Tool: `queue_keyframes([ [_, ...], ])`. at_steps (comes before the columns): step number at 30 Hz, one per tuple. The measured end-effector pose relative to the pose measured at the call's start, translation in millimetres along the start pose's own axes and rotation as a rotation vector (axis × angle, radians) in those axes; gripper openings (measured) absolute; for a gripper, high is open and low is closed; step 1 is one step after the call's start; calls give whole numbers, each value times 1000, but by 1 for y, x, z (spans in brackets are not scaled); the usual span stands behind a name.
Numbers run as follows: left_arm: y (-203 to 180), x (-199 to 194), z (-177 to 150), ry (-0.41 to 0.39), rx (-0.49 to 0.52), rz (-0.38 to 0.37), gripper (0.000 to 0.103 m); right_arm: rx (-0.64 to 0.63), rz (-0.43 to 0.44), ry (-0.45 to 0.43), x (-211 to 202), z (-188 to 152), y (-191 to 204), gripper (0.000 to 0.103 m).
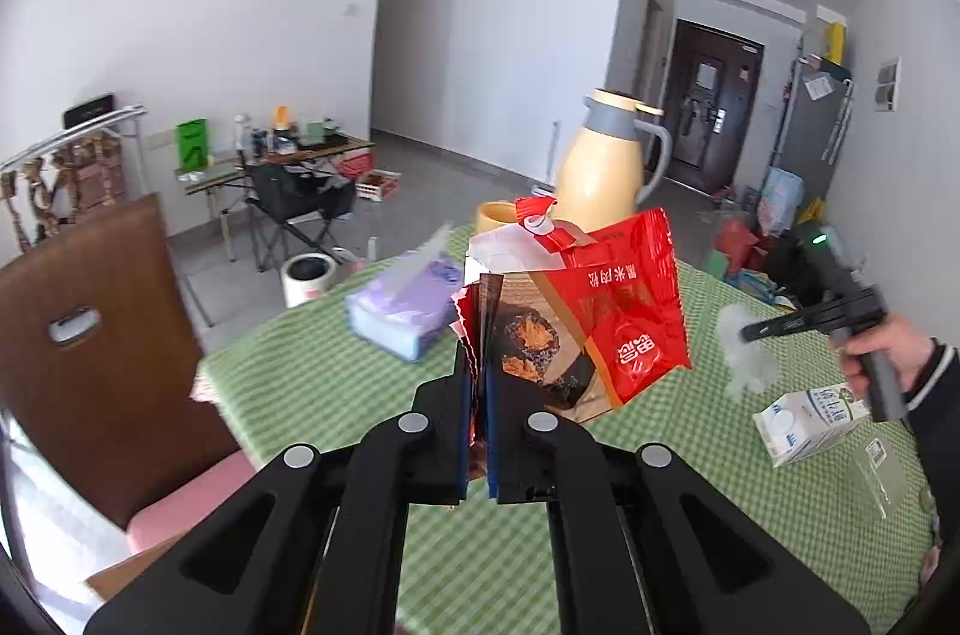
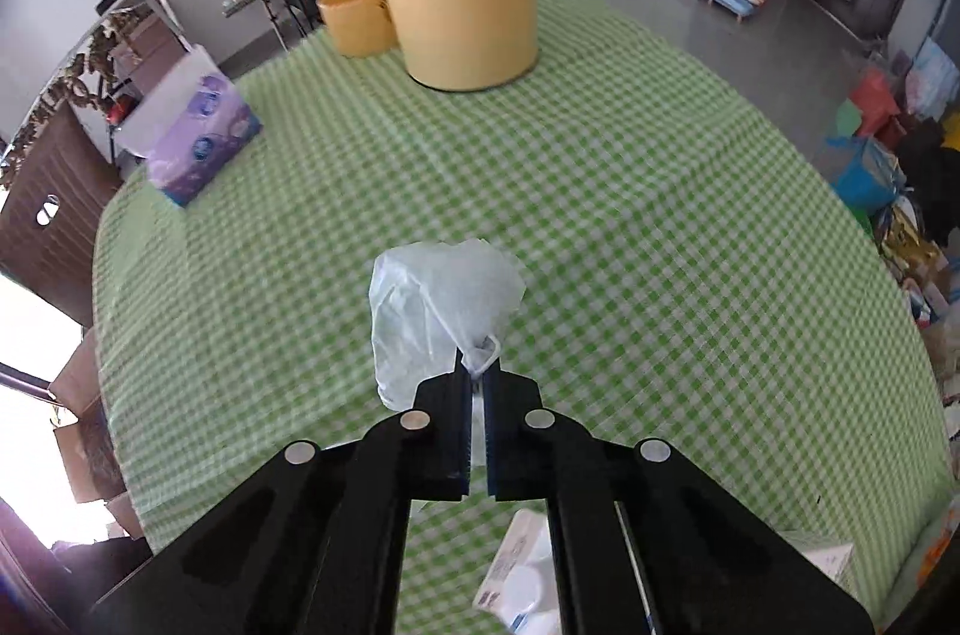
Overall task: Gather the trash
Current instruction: 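Carry wrapper and plastic bag to the cardboard box and open both tools inside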
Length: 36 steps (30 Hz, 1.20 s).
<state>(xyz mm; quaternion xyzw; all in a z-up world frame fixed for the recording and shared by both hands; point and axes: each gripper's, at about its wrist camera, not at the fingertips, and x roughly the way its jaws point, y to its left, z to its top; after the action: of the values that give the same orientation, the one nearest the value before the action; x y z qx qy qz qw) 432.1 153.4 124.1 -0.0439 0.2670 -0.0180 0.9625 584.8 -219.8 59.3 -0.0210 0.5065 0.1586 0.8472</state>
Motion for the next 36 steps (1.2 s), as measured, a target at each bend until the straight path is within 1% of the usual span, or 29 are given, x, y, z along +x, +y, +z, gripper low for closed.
queue_keyframes([
  [2,22,-35,-9,-19,-9,57,1,-33,40,-75,-32,-6,31,3],
  [3,35,-52,-17,-27,-18,87,1,-77,61,-121,-50,-15,51,3],
  [4,48,-66,-25,-33,-32,113,1,-134,76,-162,-64,-26,72,3],
  [6,84,-92,-48,-14,-95,171,1,-197,136,-204,-79,-54,105,3],
  [7,98,-101,-59,0,-112,191,1,-225,171,-216,-82,-68,122,3],
  [9,132,-121,-85,32,-159,256,1,-258,244,-224,-83,-93,153,3],
  [10,143,-128,-96,47,-173,267,1,-274,283,-223,-82,-103,170,3],
  [13,172,-139,-131,106,-199,304,1,-320,358,-214,-71,-116,217,3],
  [15,191,-129,-154,170,-236,310,1,-337,413,-197,-61,-120,245,3],
  [16,196,-119,-163,200,-245,299,1,-346,429,-191,-55,-121,257,3],
  [18,208,-90,-184,274,-280,274,1,-368,419,-177,-42,-127,282,3],
  [20,215,-55,-198,350,-288,232,1,-407,393,-168,-27,-130,303,3],
  [22,218,-18,-208,415,-283,259,1,-453,359,-147,-11,-137,323,3],
  [23,219,1,-214,451,-267,265,1,-463,356,-137,-5,-142,327,3],
  [24,219,15,-218,469,-273,261,2,-478,350,-123,4,-145,335,3],
  [25,220,30,-222,483,-285,258,9,-487,350,-110,11,-148,339,3],
  [26,220,41,-225,478,-293,256,14,-487,356,-100,18,-149,342,3],
  [27,220,50,-227,464,-295,244,33,-491,368,-86,27,-148,349,3],
  [28,218,58,-227,458,-282,223,56,-491,375,-75,31,-149,354,3],
  [29,216,59,-222,454,-264,225,62,-489,381,-62,38,-148,359,3],
  [31,215,50,-214,419,-233,220,63,-495,405,-36,53,-145,373,3],
  [32,217,41,-209,398,-238,207,66,-497,418,-26,59,-144,378,3],
  [34,227,8,-201,334,-277,184,71,-518,440,-3,74,-142,395,3],
  [35,233,-12,-200,299,-291,201,71,-531,449,13,83,-142,406,3],
  [36,239,-31,-200,277,-292,238,72,-545,462,28,92,-143,417,3],
])
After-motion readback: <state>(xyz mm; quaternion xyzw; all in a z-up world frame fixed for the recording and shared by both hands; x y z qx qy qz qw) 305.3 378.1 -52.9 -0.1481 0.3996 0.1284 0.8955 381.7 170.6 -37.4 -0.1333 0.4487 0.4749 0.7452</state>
